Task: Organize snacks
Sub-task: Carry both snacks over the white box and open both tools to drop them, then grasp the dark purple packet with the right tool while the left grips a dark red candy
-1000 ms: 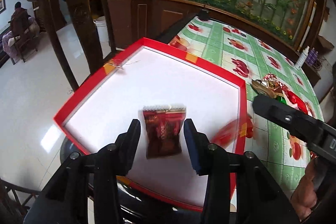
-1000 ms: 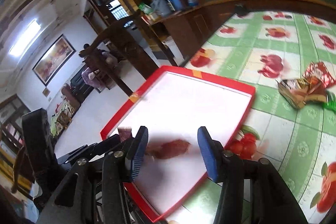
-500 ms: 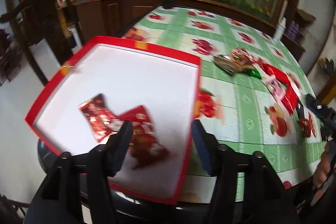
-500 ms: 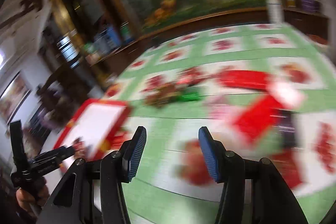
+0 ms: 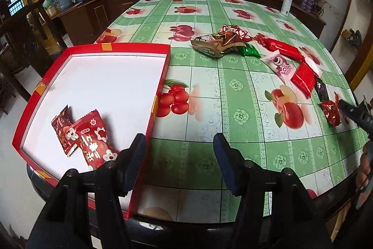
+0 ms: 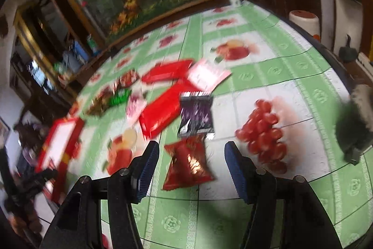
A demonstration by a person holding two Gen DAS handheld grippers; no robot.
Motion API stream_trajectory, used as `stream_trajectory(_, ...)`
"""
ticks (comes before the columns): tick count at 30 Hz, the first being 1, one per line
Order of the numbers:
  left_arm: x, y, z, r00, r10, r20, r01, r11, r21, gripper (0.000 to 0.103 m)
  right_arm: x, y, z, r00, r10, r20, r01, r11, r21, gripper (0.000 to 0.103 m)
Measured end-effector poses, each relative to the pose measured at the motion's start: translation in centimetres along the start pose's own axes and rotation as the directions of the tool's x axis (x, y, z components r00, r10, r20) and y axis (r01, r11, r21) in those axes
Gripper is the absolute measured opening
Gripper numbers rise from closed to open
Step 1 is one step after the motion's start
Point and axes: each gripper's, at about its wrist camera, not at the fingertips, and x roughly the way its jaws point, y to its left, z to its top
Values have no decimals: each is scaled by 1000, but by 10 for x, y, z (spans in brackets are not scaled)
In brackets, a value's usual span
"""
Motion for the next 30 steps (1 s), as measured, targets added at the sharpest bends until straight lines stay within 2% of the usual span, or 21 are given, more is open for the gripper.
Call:
stream_trajectory(3,1,-2,-1,1000,6,-6,-6,1000,4,58,12,10,-9,999,-28,-26,27,999,-46,61)
stream_trajectory(8,3,-9,-1,1000,3,-12,-3,1000,15,58,21,14,-10,997,-18,-76,14,999,-46,59)
stream_trajectory(9,4,-10,-1,1000,2,-17,-2,1000,17,59,20,16,-10,995,41,-87,-45,998,-39,59)
stream_trajectory(10,6,-11,-2,1000,-1,-24,1,1000,22,59,17,27,-11,983,152,-98,-159,985,-61,59)
stream_trajectory(11,7,-13,-2,1000,-3,-29,4,1000,26,58,12,39,-12,972,213,-99,-223,969,-105,57)
stream_trajectory(13,8,-14,-3,999,-9,-39,10,999,36,59,-3,55,-9,970,242,-19,-241,951,-191,57)
stream_trajectory(14,7,-14,-4,999,-8,-37,10,999,36,59,-10,55,-5,973,226,46,-212,956,-204,60)
stream_trajectory(15,8,-15,-3,999,-6,-35,7,999,34,59,-11,51,1,982,174,80,-157,970,-185,60)
stream_trajectory(16,8,-15,-3,1000,-3,-29,4,999,35,59,-5,42,11,994,73,83,-62,989,-138,60)
stream_trajectory(18,8,-16,-2,1000,-2,-26,3,999,35,59,10,22,24,998,-52,29,53,998,-32,61)
stream_trajectory(20,9,-21,3,999,-18,-30,19,999,35,58,21,5,30,993,-117,-1,117,992,52,62)
stream_trajectory(24,11,-52,22,996,-92,-19,93,992,81,58,49,0,31,984,-167,-67,171,984,53,62)
stream_trajectory(27,9,-86,37,986,-162,30,155,974,163,58,54,8,33,974,-219,-51,220,975,24,59)
stream_trajectory(30,9,-118,48,966,-243,88,211,938,275,58,63,13,36,966,-254,-38,254,967,-17,48)
